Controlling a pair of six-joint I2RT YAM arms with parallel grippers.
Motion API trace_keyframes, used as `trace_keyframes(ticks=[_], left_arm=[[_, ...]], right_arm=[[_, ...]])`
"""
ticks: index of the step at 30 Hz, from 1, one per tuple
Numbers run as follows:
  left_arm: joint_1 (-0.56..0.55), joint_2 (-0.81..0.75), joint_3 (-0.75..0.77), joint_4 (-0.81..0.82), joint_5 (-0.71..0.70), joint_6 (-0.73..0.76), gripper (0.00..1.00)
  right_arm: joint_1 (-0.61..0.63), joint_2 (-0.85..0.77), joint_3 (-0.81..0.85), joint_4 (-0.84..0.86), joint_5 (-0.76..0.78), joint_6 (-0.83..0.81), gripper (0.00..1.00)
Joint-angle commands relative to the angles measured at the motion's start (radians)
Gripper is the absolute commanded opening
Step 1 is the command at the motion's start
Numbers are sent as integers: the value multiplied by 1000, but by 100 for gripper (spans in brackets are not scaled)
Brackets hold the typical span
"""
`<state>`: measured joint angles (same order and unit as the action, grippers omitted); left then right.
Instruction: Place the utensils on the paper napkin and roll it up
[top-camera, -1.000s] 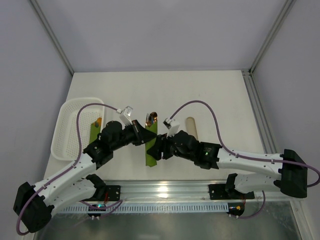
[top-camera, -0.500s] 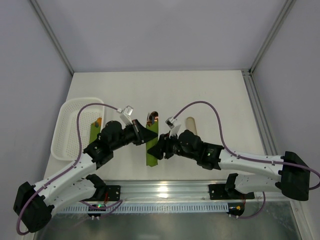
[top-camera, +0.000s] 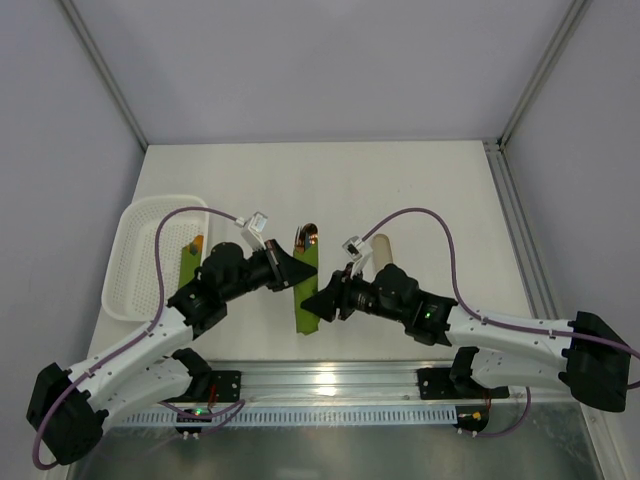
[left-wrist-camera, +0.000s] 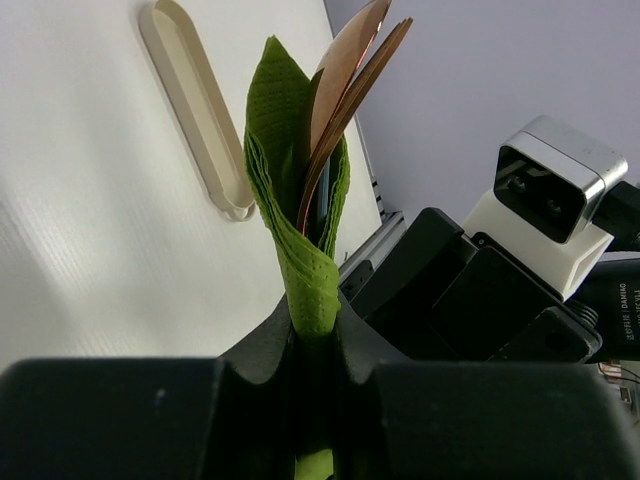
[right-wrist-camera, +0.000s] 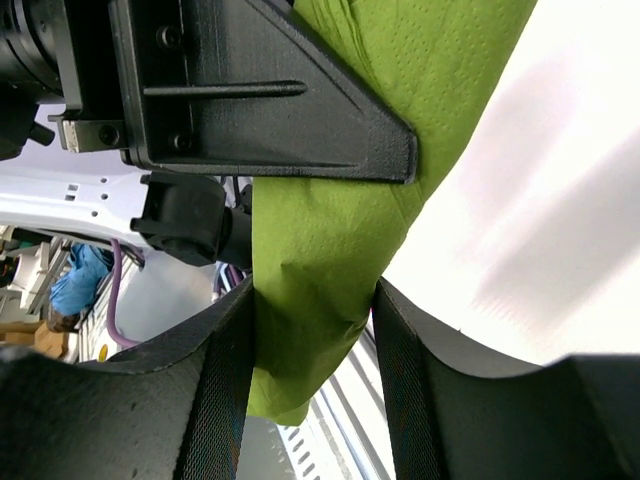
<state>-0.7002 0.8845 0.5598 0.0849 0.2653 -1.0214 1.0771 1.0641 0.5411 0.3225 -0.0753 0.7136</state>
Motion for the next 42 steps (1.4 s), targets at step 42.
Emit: trace_keyframes(ticks=[42], left_arm=[[-2, -9, 42, -28, -107, 47, 0]], right_arm=[[145, 0, 178, -232, 213, -88, 61]])
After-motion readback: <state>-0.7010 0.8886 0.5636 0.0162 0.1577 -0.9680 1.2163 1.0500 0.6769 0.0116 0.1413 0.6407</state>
